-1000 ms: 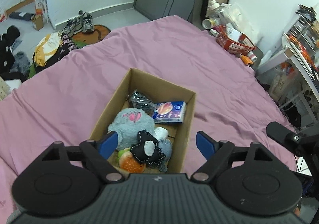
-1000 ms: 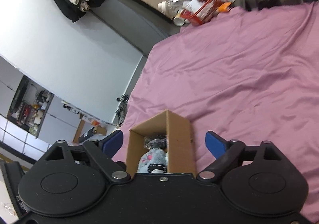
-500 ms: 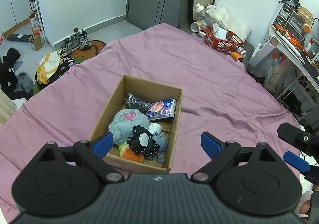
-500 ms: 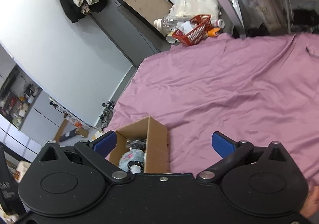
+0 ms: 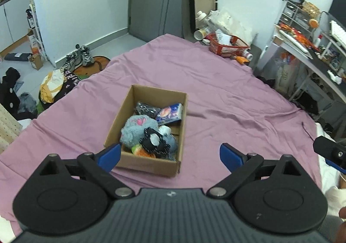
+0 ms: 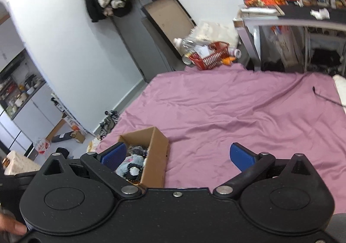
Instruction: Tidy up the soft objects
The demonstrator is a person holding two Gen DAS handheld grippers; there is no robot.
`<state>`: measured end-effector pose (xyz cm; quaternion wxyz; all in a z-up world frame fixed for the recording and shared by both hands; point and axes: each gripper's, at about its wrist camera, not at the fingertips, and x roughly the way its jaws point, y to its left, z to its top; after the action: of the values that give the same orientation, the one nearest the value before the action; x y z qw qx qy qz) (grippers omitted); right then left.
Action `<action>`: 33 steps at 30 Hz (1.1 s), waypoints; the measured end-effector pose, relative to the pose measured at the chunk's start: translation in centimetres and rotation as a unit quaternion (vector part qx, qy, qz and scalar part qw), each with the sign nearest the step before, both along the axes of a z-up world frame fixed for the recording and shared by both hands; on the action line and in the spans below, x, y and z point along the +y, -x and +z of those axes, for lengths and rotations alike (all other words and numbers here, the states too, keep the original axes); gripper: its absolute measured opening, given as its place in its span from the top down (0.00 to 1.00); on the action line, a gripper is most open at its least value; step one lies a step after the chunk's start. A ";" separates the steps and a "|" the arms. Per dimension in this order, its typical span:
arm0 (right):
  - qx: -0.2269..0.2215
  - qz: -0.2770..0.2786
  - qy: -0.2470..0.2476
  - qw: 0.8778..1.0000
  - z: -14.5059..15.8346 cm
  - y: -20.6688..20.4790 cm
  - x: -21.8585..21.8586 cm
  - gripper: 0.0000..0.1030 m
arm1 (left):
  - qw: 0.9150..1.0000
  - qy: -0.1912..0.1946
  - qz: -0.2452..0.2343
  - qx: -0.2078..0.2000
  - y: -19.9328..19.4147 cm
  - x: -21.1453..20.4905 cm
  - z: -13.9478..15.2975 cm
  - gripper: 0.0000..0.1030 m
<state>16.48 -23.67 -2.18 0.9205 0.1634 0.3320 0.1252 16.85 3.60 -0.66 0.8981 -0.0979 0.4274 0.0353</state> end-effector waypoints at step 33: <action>-0.030 0.033 0.066 0.997 2.9 9.5 0.3 0.00 | 0.997 -0.049 -0.028 -0.054 11.1 1.0 3.3 0.02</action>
<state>6.93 -23.33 0.76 0.9343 0.0869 0.3168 0.1382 5.73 4.59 2.63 0.9242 -0.0437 0.3786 0.0258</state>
